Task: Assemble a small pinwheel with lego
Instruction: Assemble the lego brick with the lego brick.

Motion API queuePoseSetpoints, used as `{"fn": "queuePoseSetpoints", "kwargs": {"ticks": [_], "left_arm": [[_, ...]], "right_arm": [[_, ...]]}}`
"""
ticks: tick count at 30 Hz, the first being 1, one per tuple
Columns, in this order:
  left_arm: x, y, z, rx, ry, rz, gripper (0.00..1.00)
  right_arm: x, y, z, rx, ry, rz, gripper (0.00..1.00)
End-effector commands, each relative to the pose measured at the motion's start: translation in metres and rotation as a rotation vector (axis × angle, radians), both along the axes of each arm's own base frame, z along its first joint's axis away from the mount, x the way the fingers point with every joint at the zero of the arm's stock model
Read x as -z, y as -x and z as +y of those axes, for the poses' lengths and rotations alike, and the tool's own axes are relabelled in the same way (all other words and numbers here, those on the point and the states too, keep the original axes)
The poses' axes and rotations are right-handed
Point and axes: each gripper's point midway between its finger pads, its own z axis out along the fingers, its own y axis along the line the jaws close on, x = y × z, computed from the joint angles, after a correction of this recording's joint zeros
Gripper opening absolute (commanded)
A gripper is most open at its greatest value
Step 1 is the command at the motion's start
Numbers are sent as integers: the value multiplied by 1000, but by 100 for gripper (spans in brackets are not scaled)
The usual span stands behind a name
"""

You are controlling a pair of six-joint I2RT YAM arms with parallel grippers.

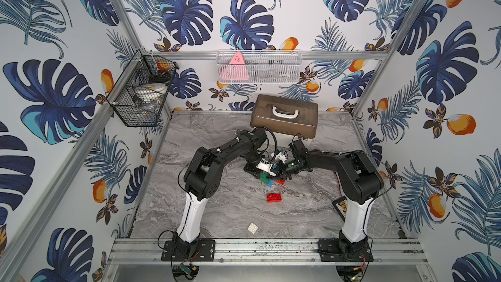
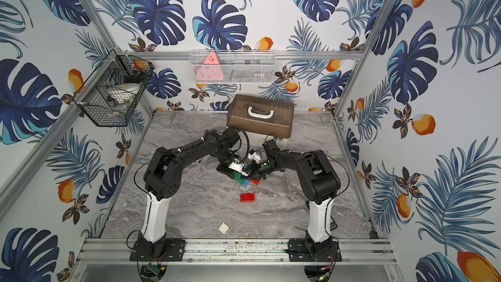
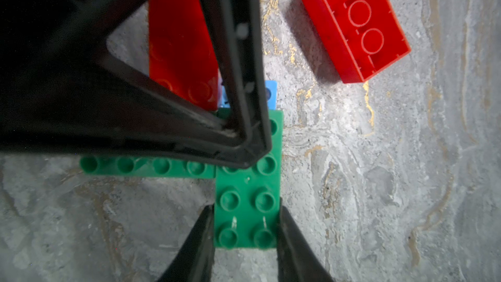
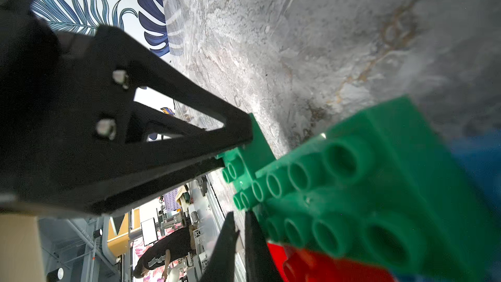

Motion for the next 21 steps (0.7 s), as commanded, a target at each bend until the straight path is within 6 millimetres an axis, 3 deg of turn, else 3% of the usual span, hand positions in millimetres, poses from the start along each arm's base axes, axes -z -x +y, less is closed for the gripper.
{"fn": "queuePoseSetpoints", "kwargs": {"ticks": [1, 9, 18, 20, 21], "left_arm": [[-13, -33, -30, -27, 137, -133, 4], [-5, -20, -31, -102, 157, -90, 12], [-14, -25, -33, -139, 159, -85, 19], [-17, -25, -34, -151, 164, -78, 33], [-20, -26, -35, -160, 175, -74, 83]], "right_arm": [[40, 25, -25, 14, 227, 104, 13], [54, 24, -40, 22, 348, 103, 13], [54, 26, -42, 29, 342, 86, 12], [50, 20, -38, 36, 312, 86, 12], [46, 17, -35, 42, 298, 85, 12]]}}
